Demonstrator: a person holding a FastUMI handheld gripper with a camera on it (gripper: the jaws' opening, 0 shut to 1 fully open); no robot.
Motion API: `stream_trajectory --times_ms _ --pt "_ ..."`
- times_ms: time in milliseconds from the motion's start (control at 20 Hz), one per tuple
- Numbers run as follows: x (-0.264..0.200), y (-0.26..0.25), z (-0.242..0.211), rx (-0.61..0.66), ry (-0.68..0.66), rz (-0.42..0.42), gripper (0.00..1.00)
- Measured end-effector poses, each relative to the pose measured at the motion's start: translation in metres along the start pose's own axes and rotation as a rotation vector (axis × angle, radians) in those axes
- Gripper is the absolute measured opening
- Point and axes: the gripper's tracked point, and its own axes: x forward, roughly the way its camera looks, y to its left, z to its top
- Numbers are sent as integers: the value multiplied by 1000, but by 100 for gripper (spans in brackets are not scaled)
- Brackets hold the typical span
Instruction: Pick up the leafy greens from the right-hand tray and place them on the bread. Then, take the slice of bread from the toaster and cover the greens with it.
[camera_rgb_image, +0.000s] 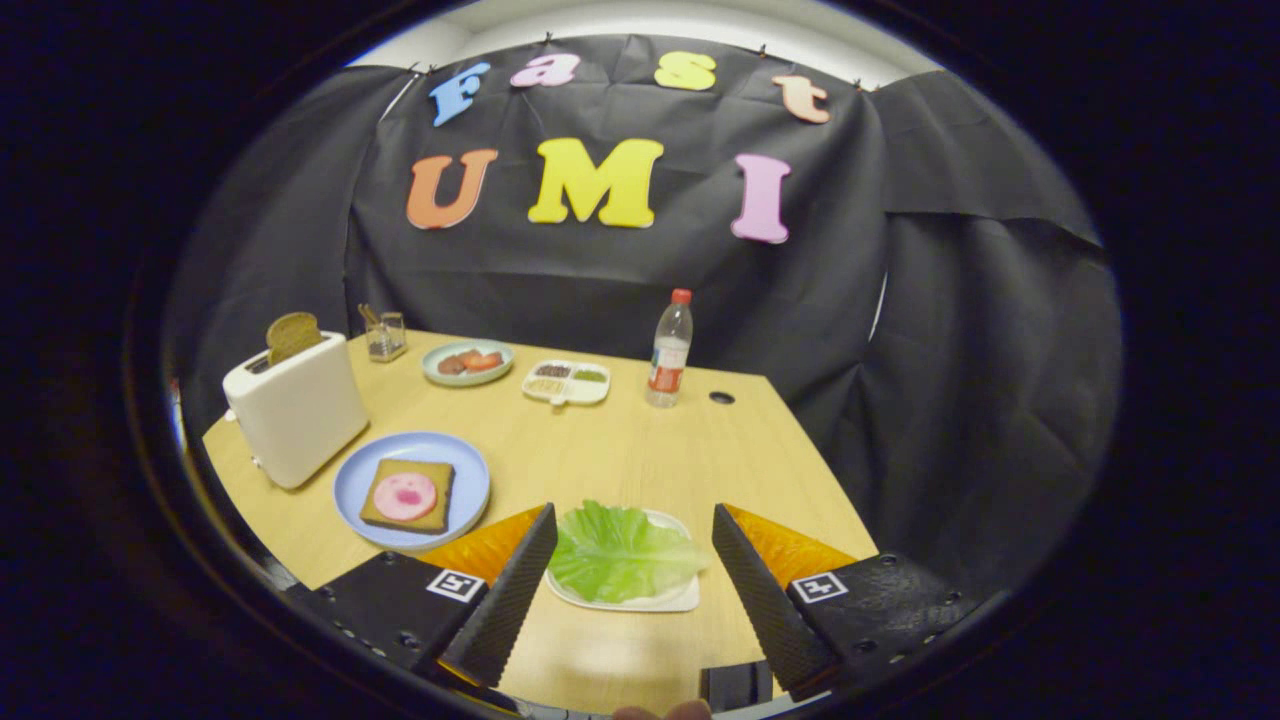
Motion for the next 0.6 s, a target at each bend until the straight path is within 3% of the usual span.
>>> stream_trajectory --times_ms 600 --pt "102 15 -52 4 299 -4 96"
